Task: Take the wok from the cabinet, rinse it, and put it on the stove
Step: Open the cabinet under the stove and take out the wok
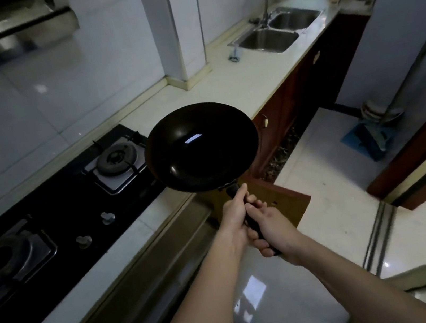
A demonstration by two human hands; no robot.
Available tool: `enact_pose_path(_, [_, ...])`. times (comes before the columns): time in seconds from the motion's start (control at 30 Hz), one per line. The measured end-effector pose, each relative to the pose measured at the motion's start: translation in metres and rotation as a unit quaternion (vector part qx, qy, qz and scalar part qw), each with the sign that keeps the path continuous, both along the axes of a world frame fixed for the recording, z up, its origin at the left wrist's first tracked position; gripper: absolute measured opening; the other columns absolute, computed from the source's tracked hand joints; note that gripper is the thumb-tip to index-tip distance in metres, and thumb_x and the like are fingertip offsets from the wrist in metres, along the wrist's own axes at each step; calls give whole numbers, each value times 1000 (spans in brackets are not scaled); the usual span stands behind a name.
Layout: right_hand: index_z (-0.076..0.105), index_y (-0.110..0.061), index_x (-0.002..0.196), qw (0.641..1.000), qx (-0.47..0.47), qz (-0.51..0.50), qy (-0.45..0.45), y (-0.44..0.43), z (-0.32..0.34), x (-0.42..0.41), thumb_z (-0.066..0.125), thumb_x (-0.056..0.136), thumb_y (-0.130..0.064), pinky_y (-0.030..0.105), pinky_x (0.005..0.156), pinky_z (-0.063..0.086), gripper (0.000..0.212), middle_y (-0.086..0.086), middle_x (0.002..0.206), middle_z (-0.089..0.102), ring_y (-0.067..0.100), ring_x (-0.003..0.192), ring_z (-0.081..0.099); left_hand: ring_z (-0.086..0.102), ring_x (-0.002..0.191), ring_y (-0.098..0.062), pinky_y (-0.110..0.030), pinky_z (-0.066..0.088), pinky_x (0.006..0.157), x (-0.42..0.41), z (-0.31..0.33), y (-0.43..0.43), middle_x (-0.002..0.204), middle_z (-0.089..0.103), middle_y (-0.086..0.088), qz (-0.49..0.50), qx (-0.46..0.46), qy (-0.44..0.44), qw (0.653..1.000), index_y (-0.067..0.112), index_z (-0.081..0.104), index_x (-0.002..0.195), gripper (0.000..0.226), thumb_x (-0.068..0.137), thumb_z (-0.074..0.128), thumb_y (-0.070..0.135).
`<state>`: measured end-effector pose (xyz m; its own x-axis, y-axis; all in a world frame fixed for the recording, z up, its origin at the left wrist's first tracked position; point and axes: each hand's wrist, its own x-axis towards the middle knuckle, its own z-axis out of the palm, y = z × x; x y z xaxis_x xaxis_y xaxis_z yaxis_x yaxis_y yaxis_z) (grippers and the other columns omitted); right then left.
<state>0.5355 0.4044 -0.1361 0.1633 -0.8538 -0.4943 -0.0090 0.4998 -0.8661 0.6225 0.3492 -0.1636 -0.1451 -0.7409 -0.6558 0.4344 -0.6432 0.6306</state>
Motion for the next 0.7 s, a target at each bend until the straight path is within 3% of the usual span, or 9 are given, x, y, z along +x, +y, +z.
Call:
enact_pose_path(0.1, [54, -8, 81, 999, -7, 33, 19, -25, 7, -11, 39, 105, -43, 23, 36, 31, 45, 2, 51, 49, 13, 38, 37, 52, 52, -15, -32, 53, 72, -8, 2, -27, 53, 45, 2, 30, 8, 30, 999, 18, 49, 60, 41, 96, 64, 31])
enact_pose_path(0.27, [53, -9, 88, 999, -8, 46, 3, -78, 5, -17, 40, 105, -42, 22, 35, 28, 40, 1, 52, 45, 13, 40, 34, 44, 36, -10, -27, 48, 62, -10, -1, -85, 46, 39, 5, 71, 2, 59, 996, 18, 41, 62, 42, 100, 56, 23])
enact_pose_path(0.4, [51, -7, 82, 998, -14, 59, 24, -125, -1, -21, 40, 105, -41, 22, 37, 27, 43, 5, 54, 44, 14, 39, 34, 39, 35, -8, -26, 45, 61, -13, -11, -132, 45, 36, 8, 76, -7, 57, 995, 19, 40, 63, 41, 102, 53, 24])
enact_pose_path(0.7, [53, -7, 87, 997, -23, 66, 13, -223, -1, -39, 41, 105, -39, 23, 38, 28, 39, 5, 56, 45, 14, 39, 33, 53, 48, -12, -25, 49, 63, -27, -13, -228, 53, 44, 3, 79, -21, 74, 994, 18, 44, 57, 47, 99, 60, 32])
